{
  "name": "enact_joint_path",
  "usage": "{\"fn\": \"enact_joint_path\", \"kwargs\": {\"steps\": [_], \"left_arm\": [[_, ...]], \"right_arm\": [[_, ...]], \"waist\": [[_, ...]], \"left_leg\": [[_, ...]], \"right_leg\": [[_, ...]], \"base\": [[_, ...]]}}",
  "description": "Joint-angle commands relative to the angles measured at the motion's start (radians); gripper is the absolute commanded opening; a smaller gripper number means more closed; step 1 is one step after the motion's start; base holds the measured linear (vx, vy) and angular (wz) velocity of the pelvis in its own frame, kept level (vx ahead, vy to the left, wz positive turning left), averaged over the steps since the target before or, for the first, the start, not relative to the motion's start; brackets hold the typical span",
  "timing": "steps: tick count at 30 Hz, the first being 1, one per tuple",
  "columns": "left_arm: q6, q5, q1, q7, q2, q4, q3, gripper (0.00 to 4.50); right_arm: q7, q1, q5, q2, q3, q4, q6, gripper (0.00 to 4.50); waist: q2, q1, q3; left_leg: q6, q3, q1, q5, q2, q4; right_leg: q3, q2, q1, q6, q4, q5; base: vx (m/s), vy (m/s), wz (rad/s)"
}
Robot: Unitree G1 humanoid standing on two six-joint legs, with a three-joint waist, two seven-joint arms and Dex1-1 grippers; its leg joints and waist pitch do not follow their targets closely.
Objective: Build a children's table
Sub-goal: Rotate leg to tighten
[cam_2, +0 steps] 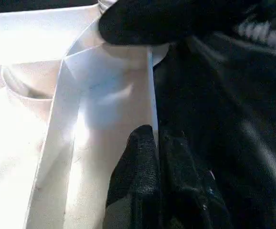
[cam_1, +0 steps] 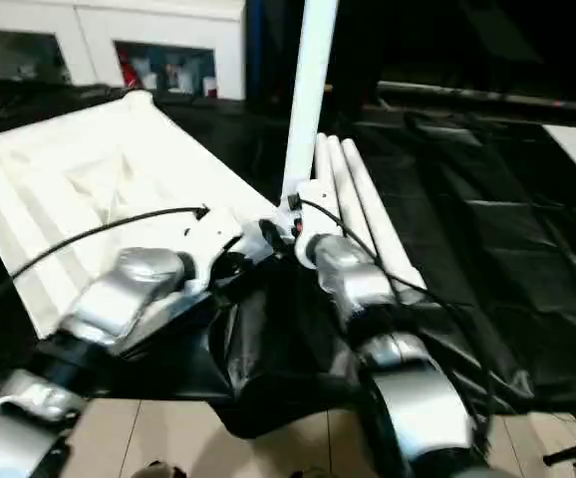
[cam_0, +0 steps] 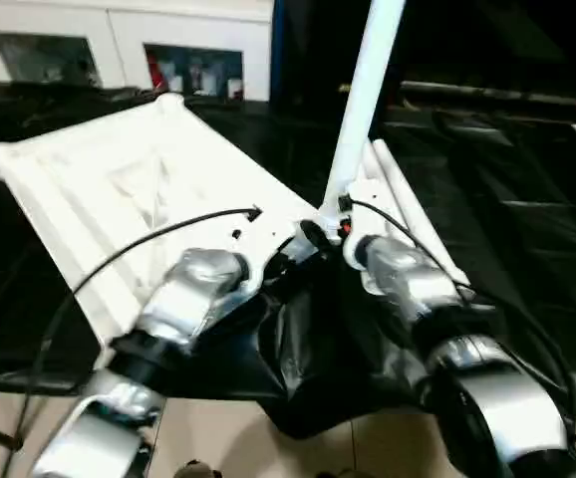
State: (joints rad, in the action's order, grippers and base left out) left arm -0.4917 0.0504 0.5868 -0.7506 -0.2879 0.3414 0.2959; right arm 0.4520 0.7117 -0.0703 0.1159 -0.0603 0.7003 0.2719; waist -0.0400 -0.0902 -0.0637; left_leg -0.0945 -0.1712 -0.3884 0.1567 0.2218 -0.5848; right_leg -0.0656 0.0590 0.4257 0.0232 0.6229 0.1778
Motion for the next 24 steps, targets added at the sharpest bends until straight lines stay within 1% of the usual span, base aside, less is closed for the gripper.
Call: {"fn": "enact_joint_path", "kwargs": {"steps": [1, 2, 3, 4, 5, 6, 8, 9, 10, 11, 12, 13, 14, 15, 16, 17, 18, 19, 20, 21, 22, 23, 24], "left_arm": [[0.054, -0.022, 0.003, -0.047, -0.005, -0.054, 0.018, 0.00], [0.063, -0.033, -0.007, -0.081, -0.032, -0.069, 0.013, 0.00], [0.067, -0.035, -0.009, -0.086, -0.037, -0.071, 0.012, 0.00], [0.079, -0.038, -0.014, -0.101, -0.050, -0.077, 0.009, 0.00], [0.089, -0.047, -0.020, -0.121, -0.064, -0.082, 0.004, 0.00], [0.092, -0.051, -0.023, -0.131, -0.073, -0.085, -0.001, 0.00], [0.117, -0.060, -0.034, -0.153, -0.095, -0.093, -0.013, 0.00], [0.117, -0.060, -0.034, -0.153, -0.095, -0.093, -0.013, 0.00], [0.134, -0.071, -0.048, -0.161, -0.109, -0.103, -0.031, 0.00], [0.134, -0.071, -0.048, -0.161, -0.109, -0.103, -0.031, 0.00], [0.142, -0.068, -0.057, -0.127, -0.107, -0.104, -0.049, 0.00], [0.148, -0.058, -0.058, -0.093, -0.101, -0.097, -0.059, 0.00], [0.150, -0.055, -0.058, -0.083, -0.099, -0.095, -0.062, 0.00], [0.151, -0.052, -0.058, -0.072, -0.097, -0.093, -0.065, 0.00], [0.150, -0.039, -0.055, -0.047, -0.094, -0.083, -0.067, 0.00], [0.150, -0.038, -0.055, -0.044, -0.094, -0.082, -0.068, 0.00], [0.171, -0.035, -0.057, -0.015, -0.085, -0.083, -0.080, 0.00], [0.173, -0.036, -0.057, -0.014, -0.085, -0.083, -0.081, 0.00], [0.186, -0.038, -0.060, -0.005, -0.081, -0.087, -0.087, 0.00], [0.187, -0.042, -0.059, 0.029, -0.067, -0.086, -0.106, 0.00], [0.184, -0.051, -0.064, 0.059, -0.053, -0.092, -0.127, 0.00], [0.179, -0.056, -0.069, 0.078, -0.045, -0.096, -0.142, 0.00], [0.164, -0.063, -0.078, 0.105, -0.032, -0.112, -0.160, 0.00]], "right_arm": [[0.077, -0.015, 0.003, 0.028, -0.039, -0.090, 0.037, 4.44], [0.160, -0.060, -0.006, 0.084, -0.073, -0.179, 0.061, 4.44], [0.173, -0.068, -0.008, 0.093, -0.078, -0.195, 0.065, 4.44], [0.206, -0.089, -0.013, 0.120, -0.089, -0.236, 0.073, 4.44], [0.231, -0.110, -0.015, 0.147, -0.093, -0.280, 0.081, 4.44], [0.241, -0.122, -0.018, 0.165, -0.089, -0.306, 0.086, 4.44], [0.254, -0.154, -0.033, 0.200, -0.069, -0.373, 0.109, 4.44], [0.254, -0.154, -0.033, 0.200, -0.069, -0.373, 0.109, 4.44], [0.263, -0.197, -0.064, 0.228, -0.042, -0.468, 0.152, 4.44], [0.263, -0.197, -0.064, 0.228, -0.042, -0.468, 0.152, 4.44], [0.267, -0.245, -0.102, 0.240, -0.019, -0.563, 0.194, 4.44], [0.264, -0.279, -0.122, 0.243, -0.009, -0.620, 0.216, 4.44], [0.264, -0.290, -0.127, 0.243, -0.007, -0.637, 0.223, 4.44], [0.263, -0.302, -0.133, 0.244, -0.004, -0.656, 0.231, 4.44], [0.254, -0.334, -0.145, 0.242, 0.004, -0.703, 0.259, 4.44], [0.252, -0.338, -0.147, 0.241, 0.005, -0.709, 0.262, 4.44], [0.219, -0.398, -0.157, 0.222, 0.023, -0.777, 0.294, 4.44], [0.217, -0.401, -0.158, 0.221, 0.024, -0.781, 0.295, 4.44], [0.202, -0.424, -0.160, 0.212, 0.030, -0.804, 0.304, 4.44], [0.165, -0.452, -0.154, 0.192, 0.046, -0.820, 0.304, 4.44], [0.115, -0.483, -0.144, 0.166, 0.067, -0.835, 0.299, 4.44], [0.082, -0.502, -0.137, 0.149, 0.081, -0.843, 0.296, 4.44], [0.038, -0.525, -0.136, 0.129, 0.101, -0.860, 0.301, 4.44]], "waist": [[0.009, -0.005, 0.078], [0.008, -0.007, 0.075], [0.009, -0.012, 0.073], [0.009, -0.014, 0.068], [0.009, -0.019, 0.068], [0.008, -0.018, 0.069], [0.006, -0.020, 0.069], [0.006, -0.021, 0.068], [0.005, -0.022, 0.068], [0.004, -0.026, 0.071], [0.005, -0.023, 0.070], [0.010, -0.028, 0.070], [0.005, -0.026, 0.069], [0.007, -0.026, 0.069], [0.013, -0.025, 0.069], [0.008, -0.024, 0.069], [0.016, -0.023, 0.068], [0.014, -0.023, 0.069], [0.013, -0.021, 0.069], [0.017, -0.022, 0.068], [0.023, -0.020, 0.066], [0.021, -0.019, 0.065], [0.021, -0.017, 0.066]], "left_leg": [[0.039, -0.006, 0.021, 0.117, 0.007, 0.059], [0.030, -0.007, 0.023, 0.148, 0.007, 0.060], [0.027, -0.006, 0.025, 0.157, 0.009, 0.062], [0.017, -0.006, 0.026, 0.183, 0.011, 0.065], [0.007, -0.006, 0.029, 0.203, 0.011, 0.067], [-0.001, -0.005, 0.027, 0.209, 0.011, 0.067], [-0.006, -0.005, 0.028, 0.217, 0.010, 0.067], [-0.006, -0.004, 0.027, 0.214, 0.009, 0.068], [-0.006, -0.005, 0.027, 0.212, 0.009, 0.068], [-0.003, -0.004, 0.028, 0.197, 0.011, 0.066], [-0.002, -0.004, 0.025, 0.194, 0.010, 0.067], [-0.001, -0.004, 0.028, 0.199, 0.010, 0.066], [0.001, -0.002, 0.023, 0.207, 0.009, 0.068], [-0.003, -0.002, 0.024, 0.215, 0.009, 0.068], [-0.006, -0.001, 0.024, 0.224, 0.008, 0.068], [-0.008, -0.001, 0.024, 0.228, 0.009, 0.068], [-0.009, 0.000, 0.022, 0.226, 0.007, 0.068], [-0.009, -0.001, 0.023, 0.223, 0.007, 0.067], [-0.008, 0.000, 0.020, 0.221, 0.007, 0.068], [-0.010, 0.001, 0.021, 0.226, 0.006, 0.068], [-0.013, 0.000, 0.021, 0.230, 0.007, 0.068], [-0.013, -0.002, 0.022, 0.238, 0.007, 0.067], [-0.019, 0.003, 0.017, 0.234, 0.005, 0.071]], "right_leg": [[0.045, 0.065, -0.072, 0.206, -0.055, -0.009], [0.045, 0.064, -0.071, 0.199, -0.061, 0.035], [0.046, 0.064, -0.071, 0.187, -0.064, 0.052], [0.047, 0.067, -0.068, 0.177, -0.068, 0.094], [0.048, 0.068, -0.067, 0.163, -0.074, 0.138], [0.048, 0.069, -0.068, 0.163, -0.073, 0.155], [0.049, 0.070, -0.065, 0.153, -0.076, 0.182], [0.048, 0.069, -0.067, 0.149, -0.077, 0.189], [0.049, 0.069, -0.066, 0.144, -0.079, 0.194], [0.050, 0.069, -0.067, 0.140, -0.074, 0.171], [0.049, 0.068, -0.066, 0.143, -0.073, 0.169], [0.049, 0.067, -0.066, 0.137, -0.077, 0.172], [0.048, 0.067, -0.068, 0.130, -0.077, 0.186], [0.047, 0.068, -0.066, 0.127, -0.079, 0.206], [0.047, 0.068, -0.065, 0.123, -0.081, 0.226], [0.046, 0.068, -0.065, 0.116, -0.084, 0.239], [0.046, 0.067, -0.065, 0.114, -0.085, 0.242], [0.048, 0.066, -0.063, 0.113, -0.087, 0.237], [0.047, 0.067, -0.064, 0.118, -0.085, 0.231], [0.046, 0.067, -0.063, 0.118, -0.085, 0.240], [0.047, 0.067, -0.060, 0.119, -0.088, 0.242], [0.048, 0.066, -0.057, 0.119, -0.092, 0.247], [0.044, 0.067, -0.065, 0.120, -0.088, 0.254]], "base": [[0.000, 0.000, 0.00], [0.000, 0.000, 0.00], [0.000, 0.000, 0.00], [0.000, 0.000, 0.00], [0.000, 0.000, 0.00], [0.000, 0.000, 0.00], [0.000, 0.000, 0.00], [0.000, 0.000, 0.00], [0.000, 0.000, 0.00], [0.000, 0.000, 0.00], [0.000, 0.000, 0.00], [0.000, 0.000, 0.00], [0.000, 0.000, 0.00], [0.000, 0.000, 0.00], [0.000, 0.000, 0.00], [0.000, 0.000, 0.00], [0.000, 0.000, 0.00], [0.000, 0.000, 0.00], [0.000, 0.000, 0.00], [0.000, 0.000, 0.00], [0.000, 0.000, 0.00], [0.000, 0.000, 0.00], [0.000, 0.000, 0.00]]}}
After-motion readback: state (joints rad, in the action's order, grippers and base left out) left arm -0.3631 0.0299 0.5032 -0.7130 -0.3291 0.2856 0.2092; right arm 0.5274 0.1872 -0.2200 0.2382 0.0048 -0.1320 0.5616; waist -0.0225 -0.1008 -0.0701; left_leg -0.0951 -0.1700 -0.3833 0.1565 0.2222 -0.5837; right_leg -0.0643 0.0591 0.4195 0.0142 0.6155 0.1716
